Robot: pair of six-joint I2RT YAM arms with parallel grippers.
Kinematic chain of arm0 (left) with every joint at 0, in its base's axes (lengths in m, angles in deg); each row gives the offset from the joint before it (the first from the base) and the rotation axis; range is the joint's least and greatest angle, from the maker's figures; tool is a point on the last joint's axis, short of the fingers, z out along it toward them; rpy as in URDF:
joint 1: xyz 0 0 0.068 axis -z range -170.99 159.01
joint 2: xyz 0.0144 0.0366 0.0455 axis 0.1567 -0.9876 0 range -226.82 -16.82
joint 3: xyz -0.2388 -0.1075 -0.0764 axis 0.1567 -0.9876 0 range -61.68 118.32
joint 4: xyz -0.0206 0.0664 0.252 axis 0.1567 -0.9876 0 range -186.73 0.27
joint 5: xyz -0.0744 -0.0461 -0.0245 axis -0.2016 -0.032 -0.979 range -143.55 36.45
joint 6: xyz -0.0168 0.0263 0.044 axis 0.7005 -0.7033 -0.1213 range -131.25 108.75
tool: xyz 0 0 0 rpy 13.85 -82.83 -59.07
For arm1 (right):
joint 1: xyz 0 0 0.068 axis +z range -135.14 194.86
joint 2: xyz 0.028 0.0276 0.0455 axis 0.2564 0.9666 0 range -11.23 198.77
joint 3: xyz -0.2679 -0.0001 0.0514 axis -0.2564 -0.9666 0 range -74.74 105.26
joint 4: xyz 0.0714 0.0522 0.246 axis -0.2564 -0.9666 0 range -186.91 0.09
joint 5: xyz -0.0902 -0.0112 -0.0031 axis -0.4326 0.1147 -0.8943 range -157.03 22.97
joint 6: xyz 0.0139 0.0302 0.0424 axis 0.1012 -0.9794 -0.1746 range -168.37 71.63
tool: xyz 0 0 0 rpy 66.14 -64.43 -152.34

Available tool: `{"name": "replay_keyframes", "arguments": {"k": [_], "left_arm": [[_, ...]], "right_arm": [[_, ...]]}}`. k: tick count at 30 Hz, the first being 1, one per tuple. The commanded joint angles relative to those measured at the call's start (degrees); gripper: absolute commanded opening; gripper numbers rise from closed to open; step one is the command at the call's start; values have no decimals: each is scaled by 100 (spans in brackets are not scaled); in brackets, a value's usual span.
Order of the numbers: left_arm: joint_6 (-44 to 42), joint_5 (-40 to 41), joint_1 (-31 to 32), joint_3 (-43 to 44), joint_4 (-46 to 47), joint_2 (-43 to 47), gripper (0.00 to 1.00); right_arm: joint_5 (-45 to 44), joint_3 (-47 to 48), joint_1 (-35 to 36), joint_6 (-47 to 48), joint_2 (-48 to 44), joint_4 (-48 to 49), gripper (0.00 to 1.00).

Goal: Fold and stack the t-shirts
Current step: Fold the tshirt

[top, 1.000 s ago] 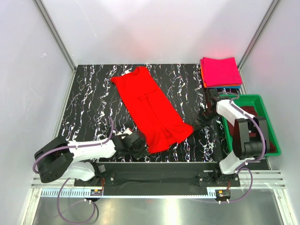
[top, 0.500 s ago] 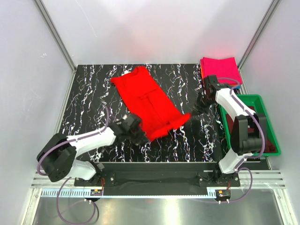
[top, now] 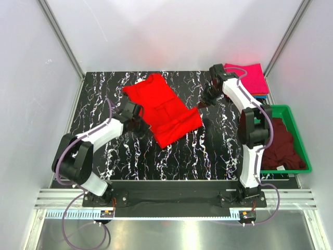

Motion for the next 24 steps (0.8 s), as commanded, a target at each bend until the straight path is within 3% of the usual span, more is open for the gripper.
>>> {"name": "replay_keyframes", "arguments": {"k": [1, 7, 13, 24], "left_arm": [[-597, -200, -367, 461, -299, -274, 0], [-826, -393, -859, 795, -177, -592, 0], [-1046, -393, -1123, 1112, -247, -882, 0], [-1292, -428, -1466, 1578, -230, -1374, 0]], "right_arm": [[126, 1047, 21, 88, 527, -307, 0], [442, 2200, 21, 238, 1223, -493, 0], [933, 2755, 21, 54, 1732, -176, 0], [1576, 2888, 118, -456, 2243, 826, 0]]}}
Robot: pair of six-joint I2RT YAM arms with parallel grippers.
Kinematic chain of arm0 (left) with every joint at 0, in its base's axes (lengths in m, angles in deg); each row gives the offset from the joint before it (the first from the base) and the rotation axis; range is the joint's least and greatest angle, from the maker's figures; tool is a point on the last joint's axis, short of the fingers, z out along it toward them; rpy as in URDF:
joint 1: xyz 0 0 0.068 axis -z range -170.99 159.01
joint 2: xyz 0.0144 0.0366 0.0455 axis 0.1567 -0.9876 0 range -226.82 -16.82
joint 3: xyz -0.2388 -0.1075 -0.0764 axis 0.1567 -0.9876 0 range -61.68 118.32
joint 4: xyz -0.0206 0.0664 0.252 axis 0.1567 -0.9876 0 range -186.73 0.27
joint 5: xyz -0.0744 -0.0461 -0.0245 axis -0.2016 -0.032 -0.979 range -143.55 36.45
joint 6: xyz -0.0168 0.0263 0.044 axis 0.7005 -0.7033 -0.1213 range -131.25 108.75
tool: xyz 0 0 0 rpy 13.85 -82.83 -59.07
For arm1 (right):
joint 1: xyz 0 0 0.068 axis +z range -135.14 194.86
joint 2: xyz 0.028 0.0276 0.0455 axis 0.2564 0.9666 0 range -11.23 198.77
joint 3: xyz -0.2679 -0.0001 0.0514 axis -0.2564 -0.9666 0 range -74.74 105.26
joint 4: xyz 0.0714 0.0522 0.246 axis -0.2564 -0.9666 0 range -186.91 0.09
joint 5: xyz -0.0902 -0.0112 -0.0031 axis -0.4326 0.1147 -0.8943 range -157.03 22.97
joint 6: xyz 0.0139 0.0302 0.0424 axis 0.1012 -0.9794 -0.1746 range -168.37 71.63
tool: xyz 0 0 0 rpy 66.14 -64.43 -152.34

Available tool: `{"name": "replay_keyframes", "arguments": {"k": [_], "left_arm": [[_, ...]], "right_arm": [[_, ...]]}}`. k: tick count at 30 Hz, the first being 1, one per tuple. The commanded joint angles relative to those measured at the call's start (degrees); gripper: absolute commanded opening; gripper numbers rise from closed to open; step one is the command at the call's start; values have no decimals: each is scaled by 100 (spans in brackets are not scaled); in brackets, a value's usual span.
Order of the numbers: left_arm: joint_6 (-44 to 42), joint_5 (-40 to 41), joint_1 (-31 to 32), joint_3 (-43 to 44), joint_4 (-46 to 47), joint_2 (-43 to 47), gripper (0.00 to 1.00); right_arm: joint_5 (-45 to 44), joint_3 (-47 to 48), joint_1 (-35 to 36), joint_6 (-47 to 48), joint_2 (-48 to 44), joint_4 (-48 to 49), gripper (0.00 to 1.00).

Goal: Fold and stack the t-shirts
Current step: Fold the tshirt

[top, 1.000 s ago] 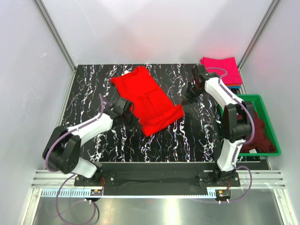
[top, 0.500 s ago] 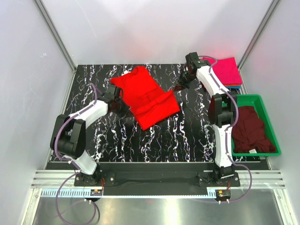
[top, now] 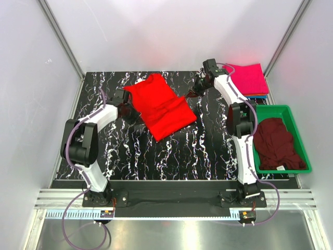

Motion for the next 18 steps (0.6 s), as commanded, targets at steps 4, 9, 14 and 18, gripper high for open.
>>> {"name": "replay_keyframes", "arguments": {"k": [4, 9, 14, 18], "left_arm": [[-375, -103, -186, 466, 41, -269, 0], [-481, -68, -274, 616, 6, -515, 0], [-639, -33, -327, 844, -116, -779, 6], [-692, -112, -414, 932, 41, -841, 9]], "right_arm": [[374, 138, 88, -453, 172, 917, 0], [418, 453, 96, -734, 470, 1076, 3], [410, 463, 96, -901, 664, 1199, 6], [375, 647, 88, -954, 787, 1243, 8]]}}
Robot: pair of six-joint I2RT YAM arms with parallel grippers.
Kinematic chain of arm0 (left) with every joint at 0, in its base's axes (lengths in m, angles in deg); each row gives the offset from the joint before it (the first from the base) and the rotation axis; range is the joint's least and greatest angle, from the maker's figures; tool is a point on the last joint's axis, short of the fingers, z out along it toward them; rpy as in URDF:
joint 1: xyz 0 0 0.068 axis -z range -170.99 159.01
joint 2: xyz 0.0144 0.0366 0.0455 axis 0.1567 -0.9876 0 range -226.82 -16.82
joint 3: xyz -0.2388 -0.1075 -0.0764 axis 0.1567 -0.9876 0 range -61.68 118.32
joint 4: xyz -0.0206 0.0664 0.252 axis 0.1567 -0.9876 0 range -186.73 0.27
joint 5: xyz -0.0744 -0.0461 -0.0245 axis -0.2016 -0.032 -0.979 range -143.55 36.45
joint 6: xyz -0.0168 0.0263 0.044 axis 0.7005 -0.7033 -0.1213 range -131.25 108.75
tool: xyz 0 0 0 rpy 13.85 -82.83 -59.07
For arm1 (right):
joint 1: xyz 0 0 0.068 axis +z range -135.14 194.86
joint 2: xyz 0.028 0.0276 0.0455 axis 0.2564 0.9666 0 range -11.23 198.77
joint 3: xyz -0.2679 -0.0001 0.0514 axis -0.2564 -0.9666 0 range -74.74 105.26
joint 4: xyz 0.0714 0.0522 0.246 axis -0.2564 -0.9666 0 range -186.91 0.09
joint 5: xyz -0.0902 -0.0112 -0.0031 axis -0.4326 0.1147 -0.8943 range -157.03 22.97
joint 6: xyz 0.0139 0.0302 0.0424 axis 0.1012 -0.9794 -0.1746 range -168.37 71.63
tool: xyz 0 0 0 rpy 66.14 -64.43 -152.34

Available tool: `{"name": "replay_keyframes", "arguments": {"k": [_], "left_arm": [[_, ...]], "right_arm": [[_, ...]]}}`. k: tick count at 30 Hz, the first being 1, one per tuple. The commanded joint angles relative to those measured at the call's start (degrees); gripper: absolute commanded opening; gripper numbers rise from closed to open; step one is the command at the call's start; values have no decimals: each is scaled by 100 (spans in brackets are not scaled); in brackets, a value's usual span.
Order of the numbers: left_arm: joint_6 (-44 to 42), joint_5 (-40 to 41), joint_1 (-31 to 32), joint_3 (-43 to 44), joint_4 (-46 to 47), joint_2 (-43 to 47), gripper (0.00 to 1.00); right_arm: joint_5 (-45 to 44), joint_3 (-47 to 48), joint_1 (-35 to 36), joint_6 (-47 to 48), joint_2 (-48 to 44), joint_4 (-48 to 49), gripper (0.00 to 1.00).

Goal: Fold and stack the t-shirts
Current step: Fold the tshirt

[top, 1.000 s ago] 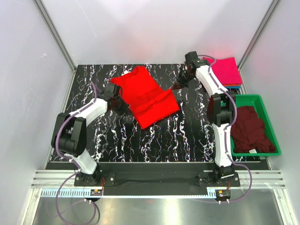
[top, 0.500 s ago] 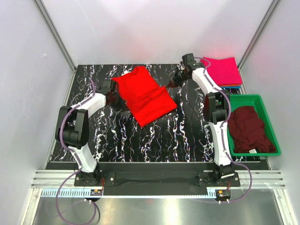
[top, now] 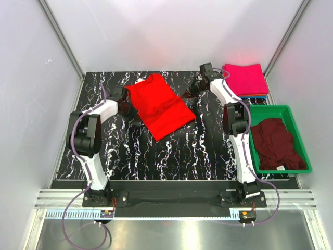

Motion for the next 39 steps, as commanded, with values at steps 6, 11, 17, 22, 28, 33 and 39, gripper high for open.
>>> {"name": "replay_keyframes", "arguments": {"k": [6, 11, 17, 22, 28, 33, 39], "left_arm": [[-182, -99, -227, 857, 14, -203, 1], [-261, -55, -254, 1158, -277, -467, 18], [-411, 375, -368, 1263, -707, -336, 20], [-490, 648, -228, 983, -787, 68, 27], [-823, -458, 501, -37, 240, 604, 38], [-649, -520, 1125, -651, 978, 877, 42], [-674, -135, 1153, -767, 234, 675, 42]], "right_arm": [[128, 1076, 39, -382, 415, 229, 7], [233, 981, 31, -550, 477, 588, 30], [708, 989, 4, -550, 573, 844, 41], [498, 552, -101, 222, 82, 161, 52], [252, -732, -505, 1707, -753, -691, 54], [443, -1005, -629, 2622, -745, -1362, 54], [840, -2111, -620, 2658, -1271, -986, 51]]}}
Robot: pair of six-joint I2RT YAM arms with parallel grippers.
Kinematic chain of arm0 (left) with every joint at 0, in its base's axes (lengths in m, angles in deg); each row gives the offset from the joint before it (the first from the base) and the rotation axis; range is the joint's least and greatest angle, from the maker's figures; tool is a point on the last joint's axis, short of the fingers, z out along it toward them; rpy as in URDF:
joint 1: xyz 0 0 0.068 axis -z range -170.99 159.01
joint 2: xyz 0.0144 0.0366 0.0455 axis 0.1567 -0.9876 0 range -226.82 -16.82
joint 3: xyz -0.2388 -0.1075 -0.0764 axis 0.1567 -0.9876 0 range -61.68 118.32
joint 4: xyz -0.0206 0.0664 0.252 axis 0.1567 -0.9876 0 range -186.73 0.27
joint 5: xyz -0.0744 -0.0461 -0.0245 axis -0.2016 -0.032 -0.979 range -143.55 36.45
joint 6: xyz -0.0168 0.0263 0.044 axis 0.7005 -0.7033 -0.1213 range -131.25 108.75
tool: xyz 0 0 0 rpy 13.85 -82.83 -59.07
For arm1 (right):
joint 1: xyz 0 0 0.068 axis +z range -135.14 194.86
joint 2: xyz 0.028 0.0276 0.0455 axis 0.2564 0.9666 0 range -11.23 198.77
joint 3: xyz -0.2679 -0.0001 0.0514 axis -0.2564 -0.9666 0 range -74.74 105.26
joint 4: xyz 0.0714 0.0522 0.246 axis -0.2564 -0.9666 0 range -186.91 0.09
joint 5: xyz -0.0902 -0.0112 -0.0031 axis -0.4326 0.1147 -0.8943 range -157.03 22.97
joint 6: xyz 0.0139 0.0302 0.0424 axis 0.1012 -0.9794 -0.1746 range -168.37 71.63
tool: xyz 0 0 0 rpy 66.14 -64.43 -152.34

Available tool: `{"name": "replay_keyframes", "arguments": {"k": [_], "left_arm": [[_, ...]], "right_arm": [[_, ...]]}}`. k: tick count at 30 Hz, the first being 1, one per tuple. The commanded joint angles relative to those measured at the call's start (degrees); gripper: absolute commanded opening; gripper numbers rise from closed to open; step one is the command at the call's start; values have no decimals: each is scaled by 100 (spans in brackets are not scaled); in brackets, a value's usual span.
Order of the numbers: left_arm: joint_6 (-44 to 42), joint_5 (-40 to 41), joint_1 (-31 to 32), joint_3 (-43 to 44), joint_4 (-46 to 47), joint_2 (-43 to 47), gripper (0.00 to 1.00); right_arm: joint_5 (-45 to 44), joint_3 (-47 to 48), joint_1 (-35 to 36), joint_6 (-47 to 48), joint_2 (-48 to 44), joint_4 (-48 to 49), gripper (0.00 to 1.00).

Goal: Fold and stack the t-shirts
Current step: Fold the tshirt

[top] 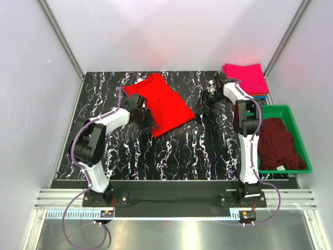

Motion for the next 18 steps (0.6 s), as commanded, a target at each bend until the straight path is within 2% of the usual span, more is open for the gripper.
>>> {"name": "replay_keyframes", "arguments": {"k": [1, 5, 9, 12, 14, 16, 18], "left_arm": [[-67, 290, -124, -76, -296, 85, 42], [-85, 737, -185, -375, -796, 339, 41], [283, 1029, -421, -901, -1009, 760, 39], [556, 670, -590, -1543, -256, 1514, 42], [670, 450, -555, -1824, 568, 1815, 49], [732, 370, -432, -1773, 783, 1826, 54], [811, 221, -318, -1581, 802, 1607, 55]], "right_arm": [[265, -828, 128, 307, -743, 47, 51], [388, -1709, 136, 245, -1314, 390, 47], [300, -2343, 233, 227, -1631, 523, 43], [160, -2677, 251, 140, -1903, 731, 42], [125, -2792, 242, 16, -2062, 856, 47], [159, -2609, 233, 7, -2019, 892, 55], [151, -2371, 190, 16, -1843, 831, 58]]}}
